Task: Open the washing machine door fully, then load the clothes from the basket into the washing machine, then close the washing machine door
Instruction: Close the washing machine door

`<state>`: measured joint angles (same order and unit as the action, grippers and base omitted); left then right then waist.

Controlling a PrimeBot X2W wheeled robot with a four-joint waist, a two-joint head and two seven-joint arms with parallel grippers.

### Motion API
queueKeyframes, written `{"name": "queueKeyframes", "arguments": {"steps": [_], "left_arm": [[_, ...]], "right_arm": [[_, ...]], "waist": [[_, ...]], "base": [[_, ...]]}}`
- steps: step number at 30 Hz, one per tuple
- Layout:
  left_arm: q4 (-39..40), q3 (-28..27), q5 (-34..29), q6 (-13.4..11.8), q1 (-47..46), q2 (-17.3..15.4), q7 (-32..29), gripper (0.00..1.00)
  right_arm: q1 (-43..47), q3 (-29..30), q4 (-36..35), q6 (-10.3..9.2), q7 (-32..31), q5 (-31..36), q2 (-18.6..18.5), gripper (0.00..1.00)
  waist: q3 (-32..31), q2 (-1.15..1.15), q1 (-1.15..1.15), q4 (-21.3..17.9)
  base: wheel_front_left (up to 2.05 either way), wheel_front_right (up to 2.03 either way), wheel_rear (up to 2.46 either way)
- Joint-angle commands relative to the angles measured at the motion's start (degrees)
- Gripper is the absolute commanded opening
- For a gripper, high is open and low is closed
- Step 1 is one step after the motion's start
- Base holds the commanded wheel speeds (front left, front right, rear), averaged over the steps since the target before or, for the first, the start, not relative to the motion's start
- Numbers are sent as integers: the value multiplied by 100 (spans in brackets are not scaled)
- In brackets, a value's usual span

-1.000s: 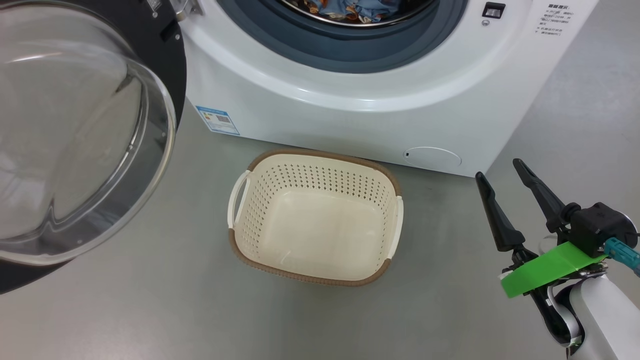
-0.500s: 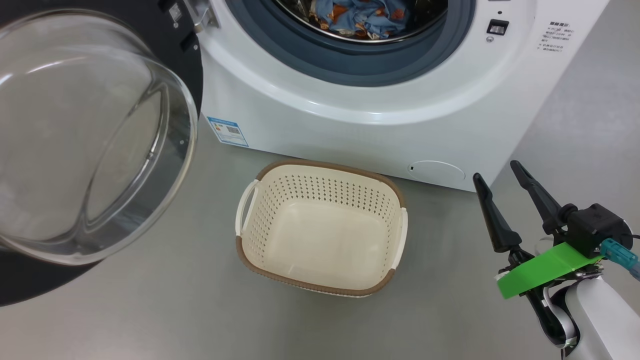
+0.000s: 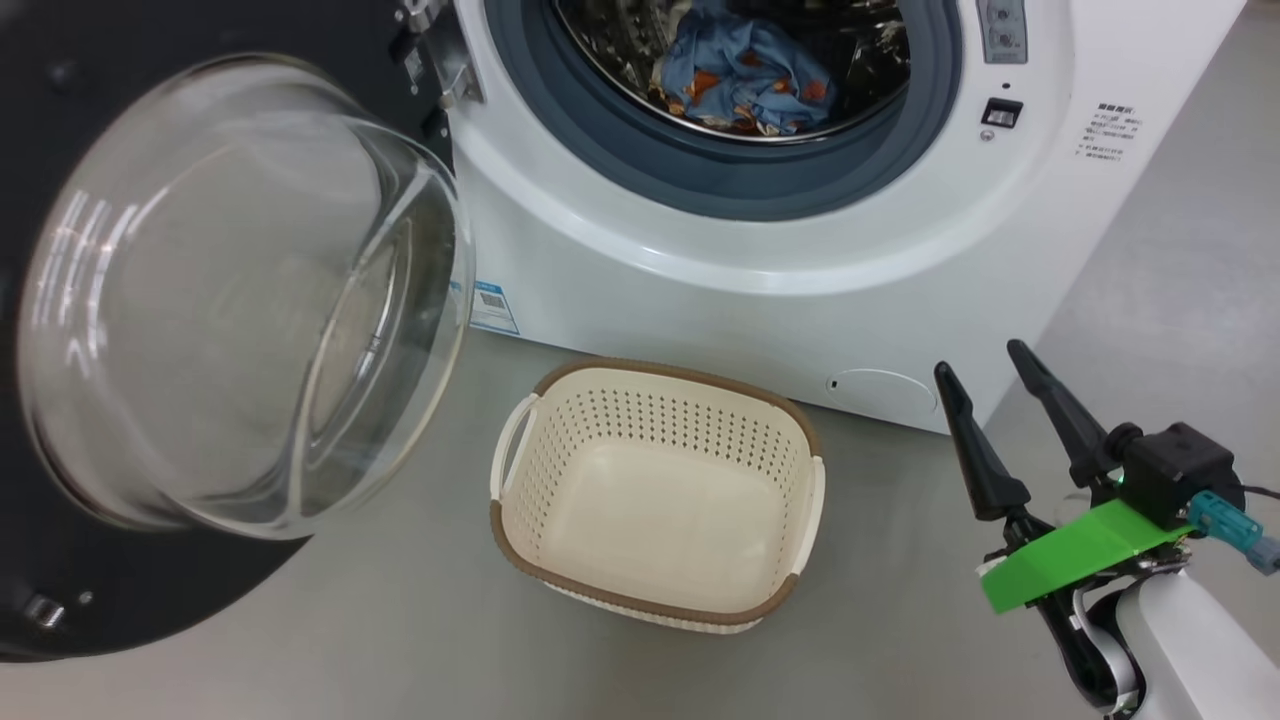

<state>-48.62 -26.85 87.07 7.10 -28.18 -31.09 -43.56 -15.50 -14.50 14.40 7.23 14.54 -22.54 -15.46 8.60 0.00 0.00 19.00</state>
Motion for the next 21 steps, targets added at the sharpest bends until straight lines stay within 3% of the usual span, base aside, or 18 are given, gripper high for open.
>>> {"name": "queueKeyframes", "arguments": {"steps": [1, 21], "left_arm": [[268, -40, 25, 38, 96, -246, -196, 0], [2123, 244, 453, 38, 1082, 386, -1449, 0]], "right_arm": [[117, -88, -111, 25, 45, -112, 10, 100], [329, -83, -76, 25, 46, -234, 166, 100]], "waist": [[-106, 0, 0, 32], [-460, 0, 0, 6]], "base": [[0, 0, 0], [0, 0, 0]]}}
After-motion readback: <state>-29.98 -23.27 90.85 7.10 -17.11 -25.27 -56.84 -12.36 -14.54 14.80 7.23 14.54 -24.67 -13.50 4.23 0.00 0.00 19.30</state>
